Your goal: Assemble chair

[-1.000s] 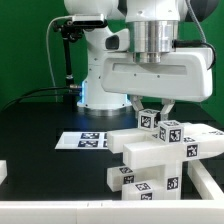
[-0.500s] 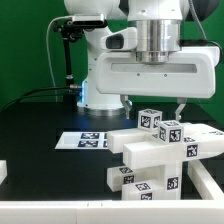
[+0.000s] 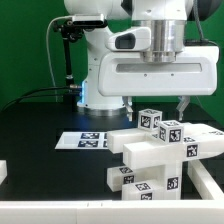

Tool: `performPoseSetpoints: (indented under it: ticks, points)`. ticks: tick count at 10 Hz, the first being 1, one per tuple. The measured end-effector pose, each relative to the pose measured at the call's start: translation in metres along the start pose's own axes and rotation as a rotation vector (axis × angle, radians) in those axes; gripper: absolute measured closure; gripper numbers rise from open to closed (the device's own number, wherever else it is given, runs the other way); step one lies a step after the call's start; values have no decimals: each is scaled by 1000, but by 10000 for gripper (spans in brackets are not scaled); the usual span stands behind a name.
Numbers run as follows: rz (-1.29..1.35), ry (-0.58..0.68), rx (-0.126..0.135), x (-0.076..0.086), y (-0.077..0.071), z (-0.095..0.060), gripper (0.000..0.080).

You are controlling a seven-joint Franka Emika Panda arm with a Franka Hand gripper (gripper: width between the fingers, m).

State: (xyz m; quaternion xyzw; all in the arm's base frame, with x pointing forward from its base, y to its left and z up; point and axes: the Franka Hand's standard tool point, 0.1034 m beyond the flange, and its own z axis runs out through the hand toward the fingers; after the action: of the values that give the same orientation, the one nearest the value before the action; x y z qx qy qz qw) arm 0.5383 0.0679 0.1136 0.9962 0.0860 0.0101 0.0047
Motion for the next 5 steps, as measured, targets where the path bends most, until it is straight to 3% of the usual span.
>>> performPoseSetpoints:
  ticks: [2, 4, 5]
  points:
    - [-103, -2, -12, 0, 0, 0, 150]
    - [-67, -2, -13, 0, 1, 0, 408]
    - [-62, -2, -13, 0, 1, 0, 408]
